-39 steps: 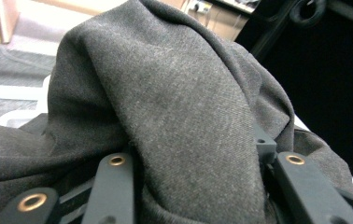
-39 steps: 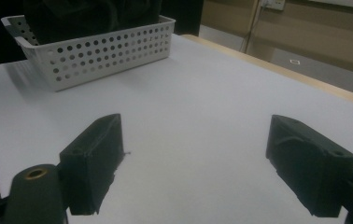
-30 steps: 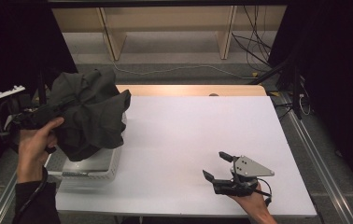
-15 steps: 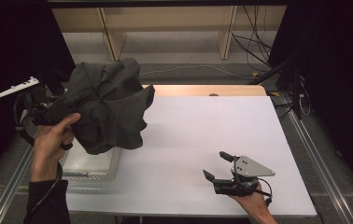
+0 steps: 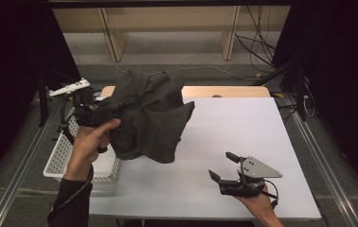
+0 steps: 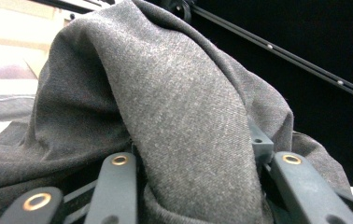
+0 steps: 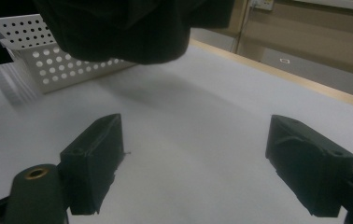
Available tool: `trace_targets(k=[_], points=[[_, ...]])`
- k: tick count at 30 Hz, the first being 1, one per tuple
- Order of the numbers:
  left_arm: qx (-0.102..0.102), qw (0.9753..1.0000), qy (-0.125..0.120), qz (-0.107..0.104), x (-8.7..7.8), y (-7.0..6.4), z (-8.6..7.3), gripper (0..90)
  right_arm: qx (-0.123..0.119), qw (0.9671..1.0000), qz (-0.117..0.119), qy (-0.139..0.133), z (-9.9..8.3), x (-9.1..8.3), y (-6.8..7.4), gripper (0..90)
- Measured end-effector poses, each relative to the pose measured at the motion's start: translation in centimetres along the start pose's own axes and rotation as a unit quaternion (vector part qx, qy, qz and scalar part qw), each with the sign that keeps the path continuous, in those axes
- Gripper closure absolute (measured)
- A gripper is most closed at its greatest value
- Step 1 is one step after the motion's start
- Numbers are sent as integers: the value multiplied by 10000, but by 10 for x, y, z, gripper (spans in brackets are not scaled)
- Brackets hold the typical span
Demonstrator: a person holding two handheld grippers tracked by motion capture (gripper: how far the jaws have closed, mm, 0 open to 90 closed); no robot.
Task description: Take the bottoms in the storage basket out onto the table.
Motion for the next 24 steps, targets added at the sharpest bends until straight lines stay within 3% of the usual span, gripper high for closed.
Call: trace_targets(k=[11, 15, 17, 24], points=[[-51, 9983, 528, -230, 55, -11, -22, 588, 41, 10000, -72, -25, 0, -3, -4, 202], [-71, 9975, 693, -79, 77, -13, -35, 587, 56, 9999, -97, -29, 0, -3, -4, 201], [-9, 9972, 747, 97, 88, -14, -42, 586, 55, 9999, -119, -28, 0, -3, -4, 201], [163, 9934, 1065, 400, 122, -14, -68, 582, 82, 9998, -191, -17, 0, -4, -6, 201]])
Point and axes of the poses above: each handheld gripper's, and its own axes: x roughly forward along the jaws, z roughly out of its top, y roughly to its left, the point moved 2 cm from there along x, roughly forward along the jaws, and after that the axes turned 8 degrees about y, right-handed, at the moved point
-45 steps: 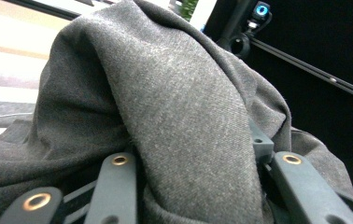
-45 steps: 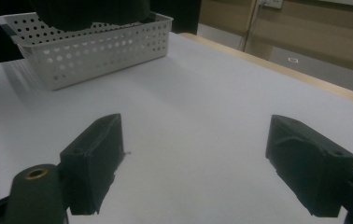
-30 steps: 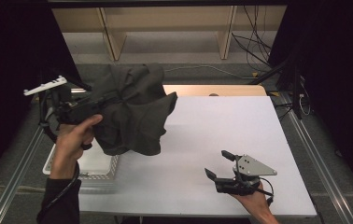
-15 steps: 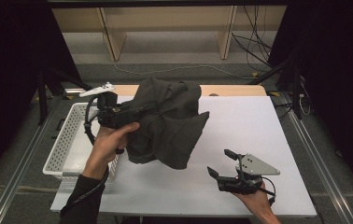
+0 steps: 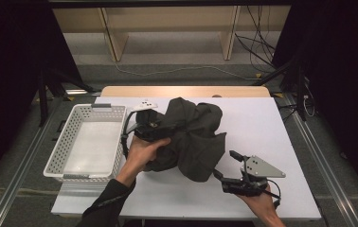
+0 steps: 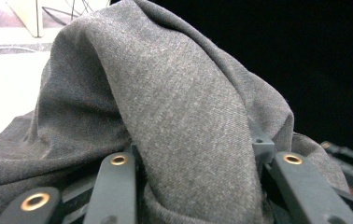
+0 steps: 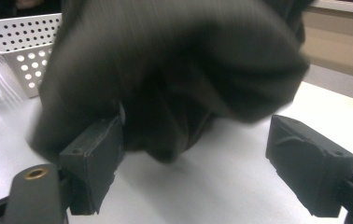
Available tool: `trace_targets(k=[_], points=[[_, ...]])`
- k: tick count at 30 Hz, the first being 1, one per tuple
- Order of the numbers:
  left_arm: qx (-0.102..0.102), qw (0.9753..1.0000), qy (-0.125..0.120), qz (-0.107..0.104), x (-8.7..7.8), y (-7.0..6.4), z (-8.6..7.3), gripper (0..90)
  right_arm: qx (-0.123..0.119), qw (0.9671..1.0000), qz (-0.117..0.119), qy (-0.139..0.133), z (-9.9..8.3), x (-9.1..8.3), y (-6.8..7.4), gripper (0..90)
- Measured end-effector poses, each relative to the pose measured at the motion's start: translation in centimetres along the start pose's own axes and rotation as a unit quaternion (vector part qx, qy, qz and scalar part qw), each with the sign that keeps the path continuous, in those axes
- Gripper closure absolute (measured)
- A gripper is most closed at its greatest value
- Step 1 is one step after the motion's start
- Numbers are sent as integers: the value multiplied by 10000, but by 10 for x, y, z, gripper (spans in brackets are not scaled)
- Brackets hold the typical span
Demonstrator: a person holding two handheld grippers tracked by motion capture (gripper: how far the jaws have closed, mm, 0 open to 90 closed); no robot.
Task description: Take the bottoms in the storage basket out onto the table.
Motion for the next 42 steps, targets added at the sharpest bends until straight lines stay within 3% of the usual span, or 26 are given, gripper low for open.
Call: trace_targets(k=[3, 6, 9, 12, 17, 21, 24, 25, 27, 30, 33, 36, 40, 42], points=[[121, 9998, 78, 169, 15, -3, -8, 578, 9, 10000, -45, 14, 0, 0, -1, 198], [148, 9996, 136, 188, 25, -2, -14, 575, 30, 10000, -92, 20, -1, 0, -2, 198], [144, 9995, 49, 290, 29, 3, -17, 573, 35, 9999, -108, 45, -1, -1, -3, 199], [150, 9984, -9, 546, 28, 15, -16, 574, 70, 9999, -118, 52, -1, -1, -4, 198], [-115, 9982, -56, 585, 28, 30, -18, 573, 100, 9999, -120, 63, -1, -1, -4, 197], [39, 9979, 45, 646, 34, 26, -21, 571, 113, 9999, -109, 47, -1, -1, -4, 194], [326, 9957, 162, 849, 40, 23, -19, 568, 154, 9998, -122, -39, 0, -5, -5, 194], [360, 9950, 180, 919, 41, 25, -19, 567, 178, 9997, -138, -72, 0, -6, -6, 194], [254, 9959, 218, 842, 43, 29, -21, 564, 191, 9996, -181, -59, -1, -8, -7, 194], [314, 9964, 351, 708, 53, 21, -29, 561, 236, 9995, -208, -18, -2, -7, -8, 194], [719, 9928, 636, 711, 68, 4, -39, 553, 239, 9995, -229, 10, -1, -5, -8, 194], [931, 9901, 803, 683, 81, -11, -50, 545, 227, 9995, -239, 35, -2, -5, -8, 194], [1060, 9876, 802, 836, 86, -21, -53, 540, 228, 9994, -264, 18, -2, -5, -9, 194], [1054, 9880, 787, 813, 87, -21, -55, 537, 257, 9993, -259, 11, -2, -5, -10, 194]])
Point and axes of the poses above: each handheld gripper's, and its own axes: x roughly forward along the jaws, z roughly out of its top, y roughly to its left, the point moved 2 cm from there along x, roughly forward along the jaws, and after that the axes turned 8 degrees about y, right-handed, at the moved point
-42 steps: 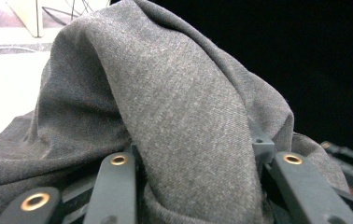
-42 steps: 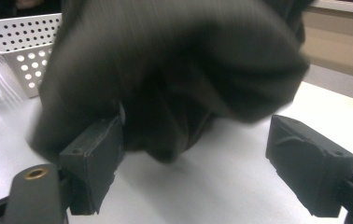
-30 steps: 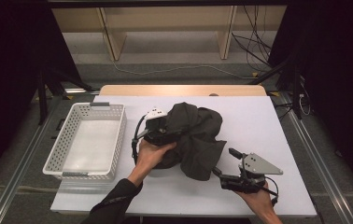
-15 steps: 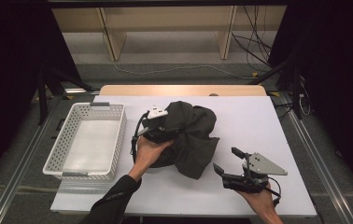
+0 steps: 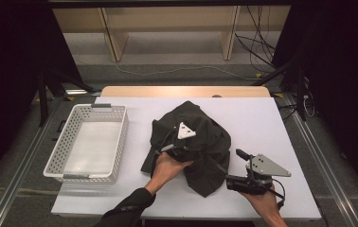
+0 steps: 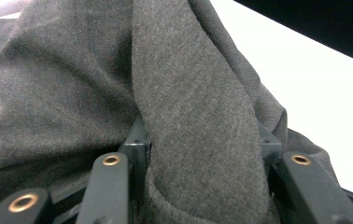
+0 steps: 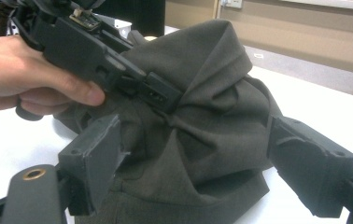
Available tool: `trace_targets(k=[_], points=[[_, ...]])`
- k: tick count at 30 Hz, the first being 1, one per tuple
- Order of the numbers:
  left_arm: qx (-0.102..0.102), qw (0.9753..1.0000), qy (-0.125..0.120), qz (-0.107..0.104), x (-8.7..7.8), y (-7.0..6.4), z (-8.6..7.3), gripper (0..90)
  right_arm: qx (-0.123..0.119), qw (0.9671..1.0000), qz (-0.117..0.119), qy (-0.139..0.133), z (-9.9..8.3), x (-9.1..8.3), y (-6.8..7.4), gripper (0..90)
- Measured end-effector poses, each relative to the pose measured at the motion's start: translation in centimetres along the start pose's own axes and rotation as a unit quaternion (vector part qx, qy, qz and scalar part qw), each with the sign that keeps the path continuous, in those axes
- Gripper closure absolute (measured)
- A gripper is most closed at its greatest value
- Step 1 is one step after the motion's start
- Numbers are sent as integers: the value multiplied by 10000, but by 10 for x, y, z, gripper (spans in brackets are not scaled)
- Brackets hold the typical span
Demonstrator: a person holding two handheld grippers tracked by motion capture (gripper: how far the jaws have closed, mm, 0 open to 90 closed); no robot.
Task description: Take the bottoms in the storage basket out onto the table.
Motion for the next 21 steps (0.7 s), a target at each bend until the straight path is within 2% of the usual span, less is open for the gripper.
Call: trace_targets(k=[1, 4, 6, 8, 11, 15, 17, 18, 21], points=[[3, 9999, 13, -100, 3, 3, -3, 533, 1, 10000, -4, 4, 0, 0, 0, 194], [-280, 9990, 29, -354, 6, 13, -6, 505, -19, 10000, -13, 17, 0, 1, 0, 194], [-280, 9989, 46, -373, 5, 14, -6, 494, -25, 10000, -10, 22, 0, 1, 1, 194], [-180, 9992, 161, -317, 3, 12, -3, 456, -28, 10000, -7, 29, 0, 1, 1, 195], [-159, 9986, 396, -319, -10, 15, 7, 348, -41, 10000, -21, 17, 0, 1, 1, 195], [-424, 9961, 572, -514, -31, 25, 16, 272, -56, 10000, -8, 11, -1, -1, 1, 195], [-390, 9962, 639, -452, -40, 25, 19, 241, -56, 10000, -1, 35, -1, 1, 0, 195], [-360, 9965, 611, -433, -46, 25, 21, 234, -55, 10000, -26, 61, -1, 2, -1, 194], [-453, 9977, 256, -427, -65, 28, 27, 208, -53, 10000, -17, 16, -1, 0, -1, 195]])
Point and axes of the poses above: each handheld gripper's, and its own axes: x roughly forward along the jaws, z roughly out of its top, y roughly to its left, the point moved 2 cm from there along x, roughly forward along the jaws, and after that the axes turned 8 degrees about y, right-handed, at the moved point
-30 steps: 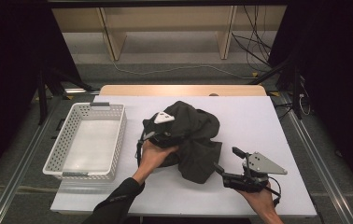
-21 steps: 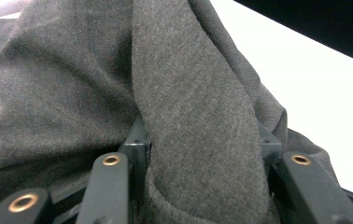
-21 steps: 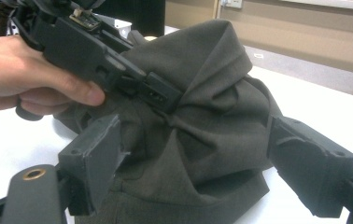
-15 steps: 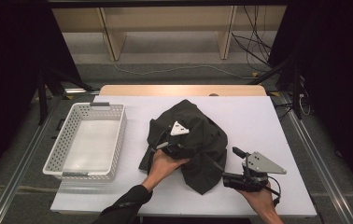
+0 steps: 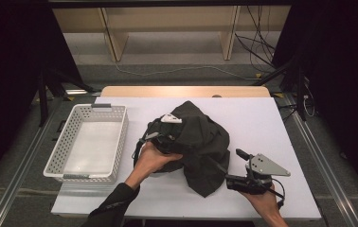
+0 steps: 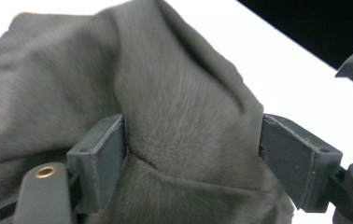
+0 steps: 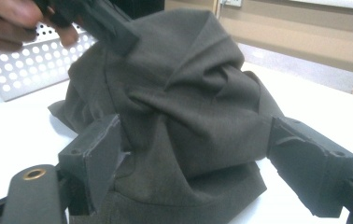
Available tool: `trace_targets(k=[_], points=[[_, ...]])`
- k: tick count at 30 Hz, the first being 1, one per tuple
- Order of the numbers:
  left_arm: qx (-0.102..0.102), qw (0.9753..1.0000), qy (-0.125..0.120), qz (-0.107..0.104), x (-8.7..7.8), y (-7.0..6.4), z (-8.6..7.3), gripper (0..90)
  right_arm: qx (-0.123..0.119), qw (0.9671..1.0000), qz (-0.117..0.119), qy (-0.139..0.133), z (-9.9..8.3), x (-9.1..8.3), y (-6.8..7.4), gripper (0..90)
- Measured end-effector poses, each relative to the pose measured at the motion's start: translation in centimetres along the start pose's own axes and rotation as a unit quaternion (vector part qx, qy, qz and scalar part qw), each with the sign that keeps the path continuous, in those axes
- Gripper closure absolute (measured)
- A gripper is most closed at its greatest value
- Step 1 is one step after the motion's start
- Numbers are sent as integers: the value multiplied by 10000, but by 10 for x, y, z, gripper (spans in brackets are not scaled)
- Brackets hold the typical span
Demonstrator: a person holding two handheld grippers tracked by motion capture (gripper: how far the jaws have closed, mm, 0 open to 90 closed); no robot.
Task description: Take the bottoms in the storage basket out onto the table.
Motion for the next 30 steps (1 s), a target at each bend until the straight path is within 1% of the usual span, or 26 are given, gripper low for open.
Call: trace_targets(k=[2, 5, 7, 9, 10, 12, 13, 14, 17, 18, 20, 24, 28, 30], points=[[-26, 9998, -181, 43, -13, 2, 2, 167, -11, 10000, -16, -8, 0, -1, 1, 195], [-82, 9991, -405, 105, -28, 10, 3, 148, -13, 10000, 7, -16, 0, -1, 2, 195], [-190, 9981, -560, 145, -36, 17, 3, 124, -22, 10000, 15, -18, 0, -1, 2, 195], [-261, 9970, -692, 241, -43, 24, 2, 110, -20, 10000, 16, -25, 1, -1, 2, 195], [-324, 9964, -740, 247, -46, 28, 1, 106, -29, 10000, 17, -31, 1, -1, 2, 195], [-423, 9960, -721, 315, -51, 35, -1, 102, -20, 10000, 9, -29, 1, -1, 2, 195], [-422, 9958, -716, 374, -53, 38, -1, 100, -12, 10000, 16, -27, 0, -1, 2, 195], [-431, 9954, -729, 439, -55, 41, -2, 95, -21, 10000, 18, -31, 0, -1, 2, 195], [-522, 9938, -829, 519, -63, 50, -4, 78, -17, 10000, 29, -45, 1, -1, 2, 195], [-518, 9934, -845, 574, -66, 53, -5, 70, -14, 10000, 32, -46, 1, -1, 2, 194], [-553, 9916, -903, 744, -71, 58, -6, 51, -27, 10000, 31, -40, 1, -1, 2, 195], [-708, 9888, -985, 865, -81, 72, -9, 38, -32, 10000, 50, -41, 0, -1, 3, 194], [-857, 9848, -1050, 1088, -89, 87, -13, 35, -15, 10000, 51, -31, 0, -1, 2, 194], [-875, 9833, -1026, 1224, -93, 93, -15, 35, -1, 10000, 42, -43, 0, -1, 2, 194]])
Point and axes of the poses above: each handheld gripper's, and its own axes: x roughly forward along the jaws, z roughly out of its top, y roughly to its left, the point moved 2 cm from there along x, roughly forward along the jaws, and after that the axes turned 8 degrees about y, right-handed, at the moved point
